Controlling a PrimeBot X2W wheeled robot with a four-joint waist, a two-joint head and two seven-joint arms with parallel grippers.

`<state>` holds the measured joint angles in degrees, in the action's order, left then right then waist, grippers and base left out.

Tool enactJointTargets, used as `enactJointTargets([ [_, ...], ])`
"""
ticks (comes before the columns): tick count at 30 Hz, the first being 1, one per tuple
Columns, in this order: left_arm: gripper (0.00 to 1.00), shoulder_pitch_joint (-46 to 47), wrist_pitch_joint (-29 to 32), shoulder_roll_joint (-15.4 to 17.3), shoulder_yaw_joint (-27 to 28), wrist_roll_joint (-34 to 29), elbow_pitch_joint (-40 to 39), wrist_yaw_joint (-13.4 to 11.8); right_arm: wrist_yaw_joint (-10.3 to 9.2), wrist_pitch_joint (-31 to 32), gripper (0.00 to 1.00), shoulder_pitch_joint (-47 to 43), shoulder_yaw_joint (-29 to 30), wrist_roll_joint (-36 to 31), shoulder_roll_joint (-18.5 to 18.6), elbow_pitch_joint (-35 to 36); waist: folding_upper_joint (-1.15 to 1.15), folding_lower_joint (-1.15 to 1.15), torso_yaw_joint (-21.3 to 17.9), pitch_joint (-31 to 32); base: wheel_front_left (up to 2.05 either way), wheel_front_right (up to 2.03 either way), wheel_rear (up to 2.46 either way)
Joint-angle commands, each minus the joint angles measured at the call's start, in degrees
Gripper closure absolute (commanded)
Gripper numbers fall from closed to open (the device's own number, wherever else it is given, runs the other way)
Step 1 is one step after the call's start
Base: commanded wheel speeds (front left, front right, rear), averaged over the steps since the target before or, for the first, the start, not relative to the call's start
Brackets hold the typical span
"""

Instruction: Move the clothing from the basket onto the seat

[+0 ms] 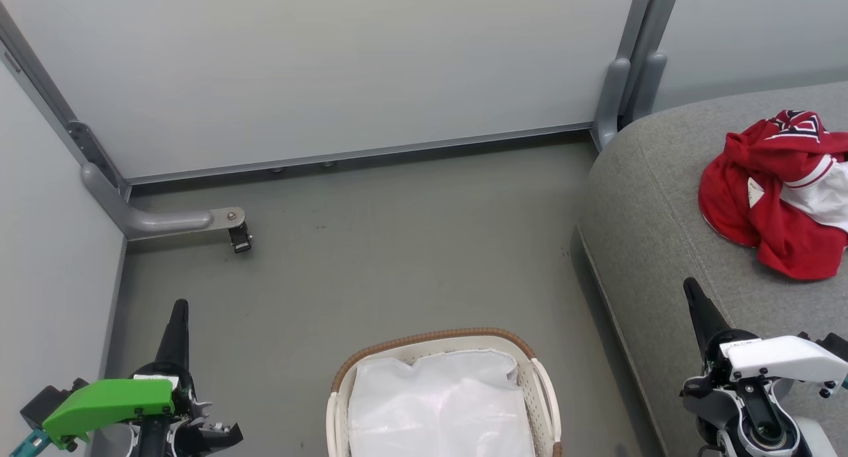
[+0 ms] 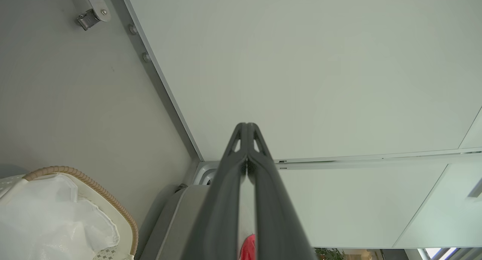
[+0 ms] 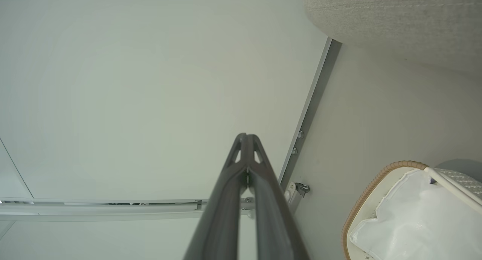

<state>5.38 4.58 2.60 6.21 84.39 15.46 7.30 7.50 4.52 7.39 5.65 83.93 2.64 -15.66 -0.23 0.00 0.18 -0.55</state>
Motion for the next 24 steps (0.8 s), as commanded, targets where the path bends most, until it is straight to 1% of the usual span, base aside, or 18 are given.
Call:
enactJointTargets([
  [1, 1.00, 1.3, 0.3, 0.4, 0.3, 1.3, -0.4, 0.3, -0.01, 0.5, 1.00, -0.8, 0.3, 1.3, 0.3, 0.5, 0.20, 0.00, 0.0, 0.0, 0.00, 0.00, 0.00],
  [19, 1.00, 1.6, 2.2, 0.5, 0.5, 8.2, -1.3, 0.3, -0.02, 2.2, 1.00, -1.2, 1.1, 8.6, 0.4, 1.6, 0.23, 0.00, -0.2, 0.5, 0.00, 0.00, 0.00],
  [24, 1.00, 1.6, 2.3, 0.5, 0.5, 8.0, -1.3, 0.3, -0.02, 2.3, 1.00, -1.1, 1.1, 8.5, 0.4, 1.5, 0.23, 0.00, -0.2, 0.5, 0.00, 0.00, 0.00],
])
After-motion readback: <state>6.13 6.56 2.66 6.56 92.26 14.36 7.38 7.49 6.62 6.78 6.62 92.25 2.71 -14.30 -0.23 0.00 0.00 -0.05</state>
